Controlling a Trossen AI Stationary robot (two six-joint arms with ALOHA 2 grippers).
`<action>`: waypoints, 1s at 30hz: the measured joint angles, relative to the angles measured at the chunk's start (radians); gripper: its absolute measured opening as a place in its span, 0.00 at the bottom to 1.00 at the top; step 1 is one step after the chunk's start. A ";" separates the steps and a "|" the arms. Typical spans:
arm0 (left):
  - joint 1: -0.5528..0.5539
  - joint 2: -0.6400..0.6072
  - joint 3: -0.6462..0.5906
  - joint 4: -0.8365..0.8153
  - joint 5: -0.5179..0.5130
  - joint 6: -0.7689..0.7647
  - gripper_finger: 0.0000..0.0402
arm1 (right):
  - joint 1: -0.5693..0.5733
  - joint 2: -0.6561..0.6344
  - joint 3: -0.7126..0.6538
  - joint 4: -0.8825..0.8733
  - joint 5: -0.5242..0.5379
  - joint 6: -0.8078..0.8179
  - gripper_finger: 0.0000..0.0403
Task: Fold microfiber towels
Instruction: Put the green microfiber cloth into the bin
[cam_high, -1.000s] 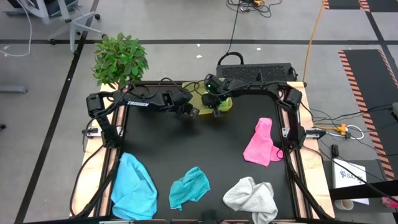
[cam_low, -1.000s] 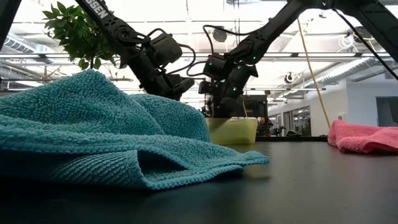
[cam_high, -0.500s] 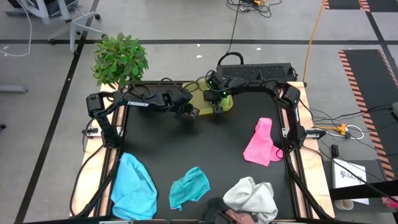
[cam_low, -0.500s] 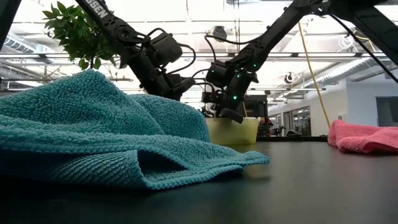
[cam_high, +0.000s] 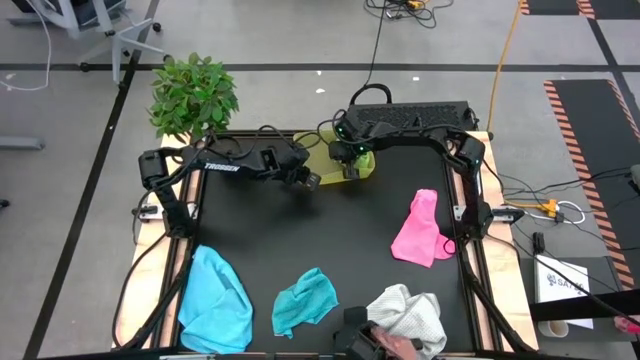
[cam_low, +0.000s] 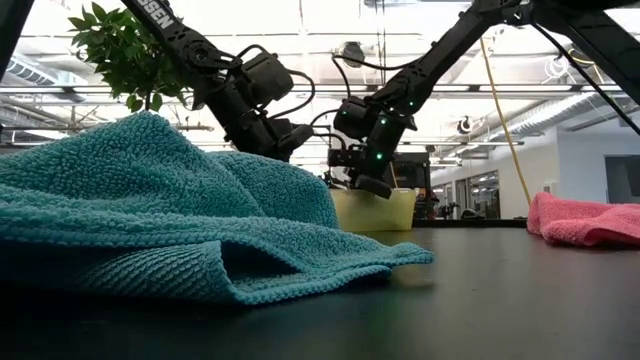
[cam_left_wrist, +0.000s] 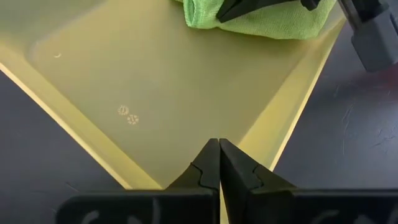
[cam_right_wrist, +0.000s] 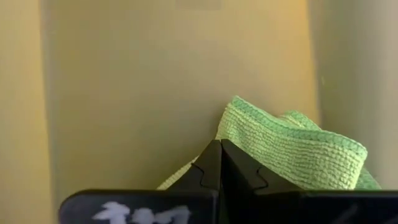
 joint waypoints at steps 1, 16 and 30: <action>0.000 0.000 0.000 0.000 0.000 0.000 0.01 | 0.000 0.000 0.000 0.001 0.009 -0.008 0.00; -0.006 0.000 0.001 -0.005 -0.001 0.001 0.01 | -0.026 -0.063 0.008 -0.011 0.243 -0.096 0.00; -0.013 -0.001 0.002 0.005 -0.009 0.000 0.03 | -0.061 -0.097 0.000 -0.089 0.171 -0.011 0.00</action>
